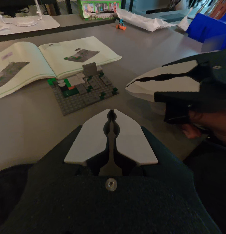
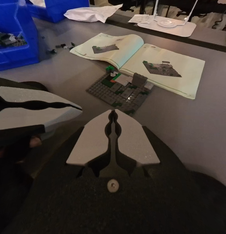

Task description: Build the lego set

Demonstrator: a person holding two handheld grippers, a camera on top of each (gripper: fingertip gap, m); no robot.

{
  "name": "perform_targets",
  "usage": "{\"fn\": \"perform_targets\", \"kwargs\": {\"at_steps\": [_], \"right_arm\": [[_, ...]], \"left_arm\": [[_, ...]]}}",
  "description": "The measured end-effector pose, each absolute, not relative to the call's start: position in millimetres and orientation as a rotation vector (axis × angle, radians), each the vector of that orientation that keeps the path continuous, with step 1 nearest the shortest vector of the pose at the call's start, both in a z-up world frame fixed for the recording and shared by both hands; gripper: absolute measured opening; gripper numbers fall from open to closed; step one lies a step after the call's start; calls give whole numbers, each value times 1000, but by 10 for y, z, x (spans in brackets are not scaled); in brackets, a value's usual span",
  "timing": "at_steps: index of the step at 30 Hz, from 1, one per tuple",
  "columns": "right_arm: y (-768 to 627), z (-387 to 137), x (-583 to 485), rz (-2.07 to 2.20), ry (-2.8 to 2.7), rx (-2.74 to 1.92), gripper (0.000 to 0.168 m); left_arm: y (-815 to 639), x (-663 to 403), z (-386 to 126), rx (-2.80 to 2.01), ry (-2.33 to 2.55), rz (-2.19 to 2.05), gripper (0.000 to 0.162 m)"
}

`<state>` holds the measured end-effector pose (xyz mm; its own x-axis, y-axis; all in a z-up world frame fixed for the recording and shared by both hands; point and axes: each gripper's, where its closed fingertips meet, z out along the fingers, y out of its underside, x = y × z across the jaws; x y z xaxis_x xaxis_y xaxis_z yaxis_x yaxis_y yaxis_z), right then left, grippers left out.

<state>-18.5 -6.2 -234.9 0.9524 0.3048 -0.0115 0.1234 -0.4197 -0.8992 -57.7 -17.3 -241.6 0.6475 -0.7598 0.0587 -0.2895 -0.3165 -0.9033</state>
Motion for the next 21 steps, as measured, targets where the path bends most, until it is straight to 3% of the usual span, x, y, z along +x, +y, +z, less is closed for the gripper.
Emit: {"fn": "perform_targets", "kwargs": {"at_steps": [21], "right_arm": [[-349,-2445,-163,89,-245,-1958,0]], "left_arm": [[-218,-817,-2477,-1848,769,-479,0]]}}
